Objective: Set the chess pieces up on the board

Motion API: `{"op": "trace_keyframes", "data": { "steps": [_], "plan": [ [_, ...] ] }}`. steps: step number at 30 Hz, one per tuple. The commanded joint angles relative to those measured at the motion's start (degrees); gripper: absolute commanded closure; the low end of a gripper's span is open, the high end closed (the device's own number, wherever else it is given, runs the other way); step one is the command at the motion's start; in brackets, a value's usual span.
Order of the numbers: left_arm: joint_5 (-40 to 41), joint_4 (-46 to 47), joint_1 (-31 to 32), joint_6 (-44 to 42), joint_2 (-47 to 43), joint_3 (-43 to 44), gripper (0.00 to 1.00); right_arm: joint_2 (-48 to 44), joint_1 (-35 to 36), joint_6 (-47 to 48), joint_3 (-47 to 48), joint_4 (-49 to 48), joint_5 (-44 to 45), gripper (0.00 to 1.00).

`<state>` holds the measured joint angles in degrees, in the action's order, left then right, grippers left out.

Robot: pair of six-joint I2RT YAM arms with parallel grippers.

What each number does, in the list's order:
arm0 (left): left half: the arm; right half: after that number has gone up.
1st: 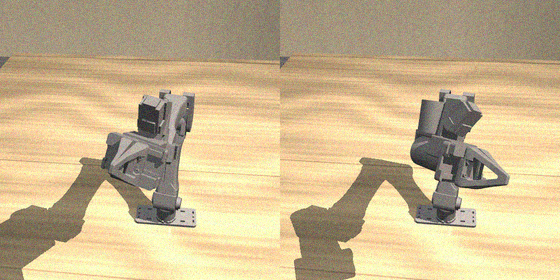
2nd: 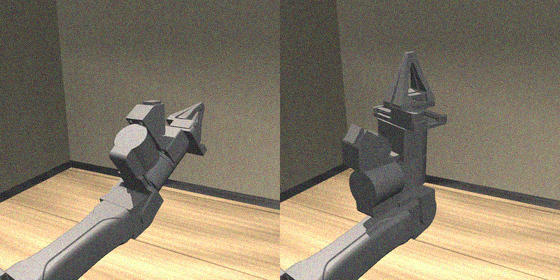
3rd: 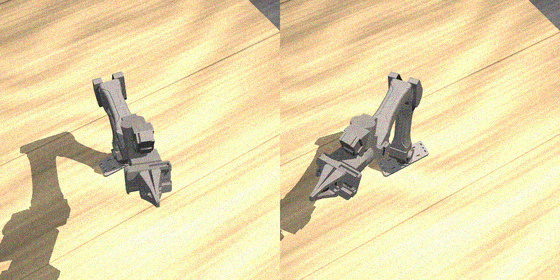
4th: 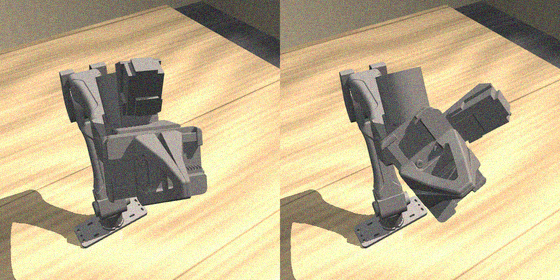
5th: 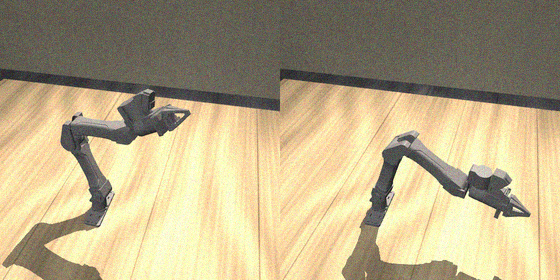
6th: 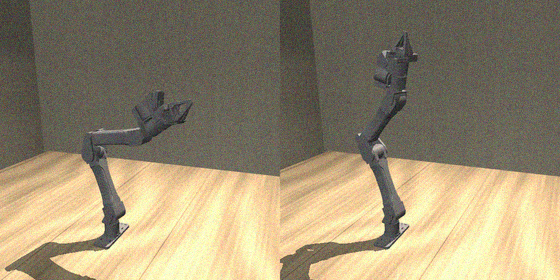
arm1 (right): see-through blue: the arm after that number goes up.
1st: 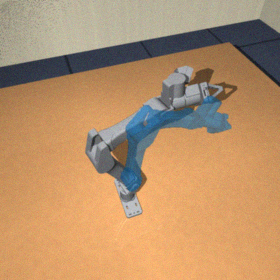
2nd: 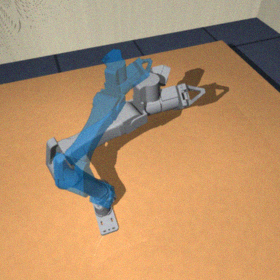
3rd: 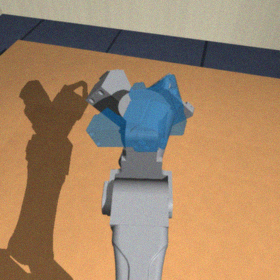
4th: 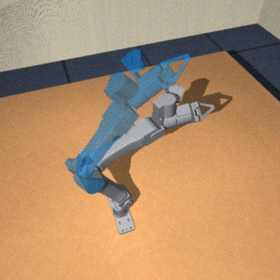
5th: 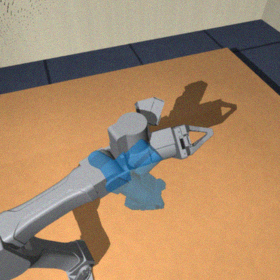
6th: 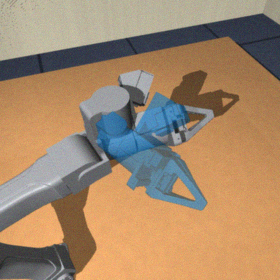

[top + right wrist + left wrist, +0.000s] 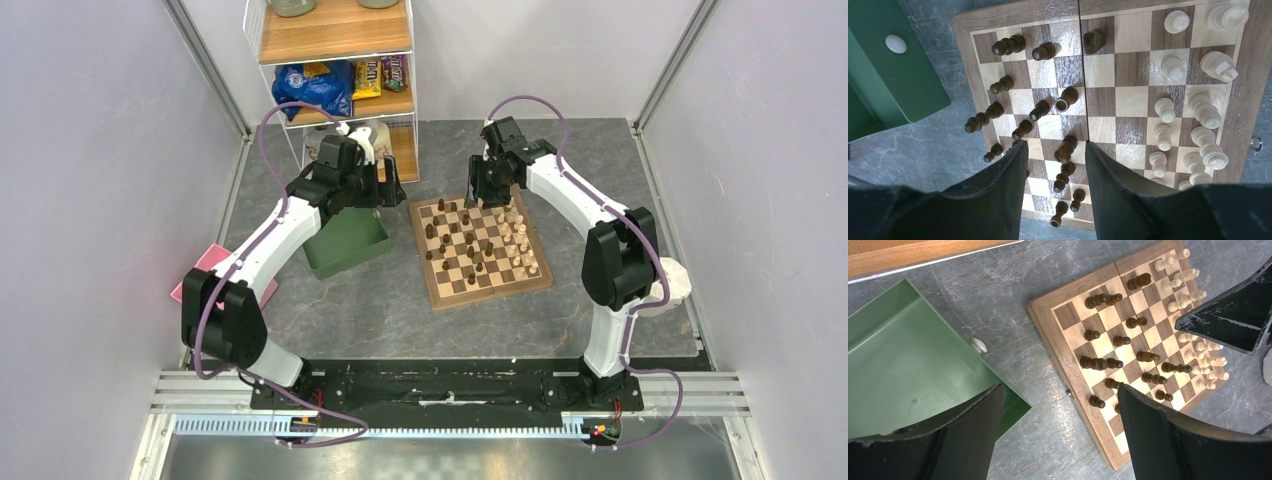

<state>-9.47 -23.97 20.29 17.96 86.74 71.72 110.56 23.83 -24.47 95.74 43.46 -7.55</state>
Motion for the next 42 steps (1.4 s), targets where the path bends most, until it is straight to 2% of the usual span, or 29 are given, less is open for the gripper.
{"op": "trace_keyframes", "data": {
  "steps": [1, 9, 22, 34, 42],
  "plan": [
    [0.7, -0.9, 0.2, -3.1, 0.9, 3.0, 0.10, 0.8, 0.1, -0.5, 3.5, -0.6, -0.9, 0.47],
    [3.3, -2.0, 0.3, -2.4, -2.3, 0.4, 0.11, 2.4, 1.4, 0.1, 4.9, 0.6, -2.3, 0.49],
    [13.0, -1.8, 0.1, -0.2, -6.4, -3.5, 0.11, 8.6, 5.0, 0.8, 10.2, 5.5, 8.5, 0.55],
    [13.8, -1.7, -0.5, -0.2, -7.3, -4.0, 0.11, 13.5, 5.1, 1.0, 13.8, 7.1, 10.3, 0.55],
    [13.7, -1.7, -0.8, 0.0, -7.5, -4.1, 0.11, 15.8, 5.1, 0.8, 16.9, 8.8, 11.9, 0.59]
  ]
}}
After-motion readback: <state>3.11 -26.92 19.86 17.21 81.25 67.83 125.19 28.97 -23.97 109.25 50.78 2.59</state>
